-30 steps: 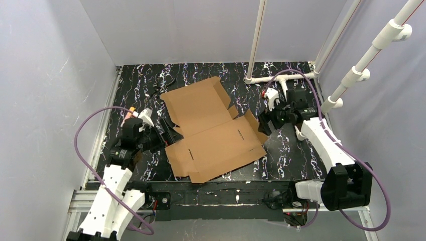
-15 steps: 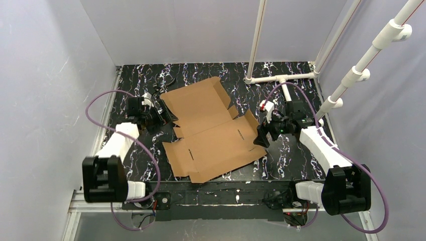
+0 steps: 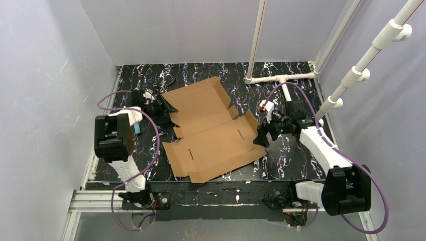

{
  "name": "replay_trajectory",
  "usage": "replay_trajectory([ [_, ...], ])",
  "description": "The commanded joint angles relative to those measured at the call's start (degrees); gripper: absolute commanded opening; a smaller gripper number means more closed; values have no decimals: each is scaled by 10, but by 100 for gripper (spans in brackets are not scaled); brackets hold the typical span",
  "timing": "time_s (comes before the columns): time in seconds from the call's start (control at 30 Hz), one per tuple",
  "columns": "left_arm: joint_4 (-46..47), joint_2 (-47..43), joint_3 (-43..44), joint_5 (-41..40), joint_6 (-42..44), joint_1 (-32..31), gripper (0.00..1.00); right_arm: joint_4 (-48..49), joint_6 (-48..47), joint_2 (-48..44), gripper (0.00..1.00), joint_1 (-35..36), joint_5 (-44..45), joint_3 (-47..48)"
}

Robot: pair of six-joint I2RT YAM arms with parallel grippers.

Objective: Fold the paper box

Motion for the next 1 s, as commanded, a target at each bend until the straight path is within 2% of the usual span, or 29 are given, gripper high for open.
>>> replay_trajectory([
  [0.0,26,23,23,23,-34,1,65,9,-1,-6,98,-2,-19,3],
  [0.03,24,28,25,20,-33,1,59,8,-1,-5,98,-2,-19,4],
  [0.1,18,35,27,19,-26,1,41,8,-1,-3,98,-2,-19,4],
  [0.17,16,33,25,18,-19,1,18,9,-1,-1,98,-3,-17,5],
  [0.27,18,9,14,16,-8,1,0,9,-1,1,98,-3,-15,5],
  [0.43,28,-88,-33,-19,20,1,0,1,-7,3,98,-3,-9,7],
  [0.6,46,-206,-96,-16,41,-5,0,-41,-24,-4,98,-3,12,32],
  [0.8,94,-347,-169,-18,77,-48,0,-142,-65,41,98,-4,40,155],
  [0.97,134,-393,-199,-39,100,-115,0,-174,-57,130,98,-3,-25,244],
])
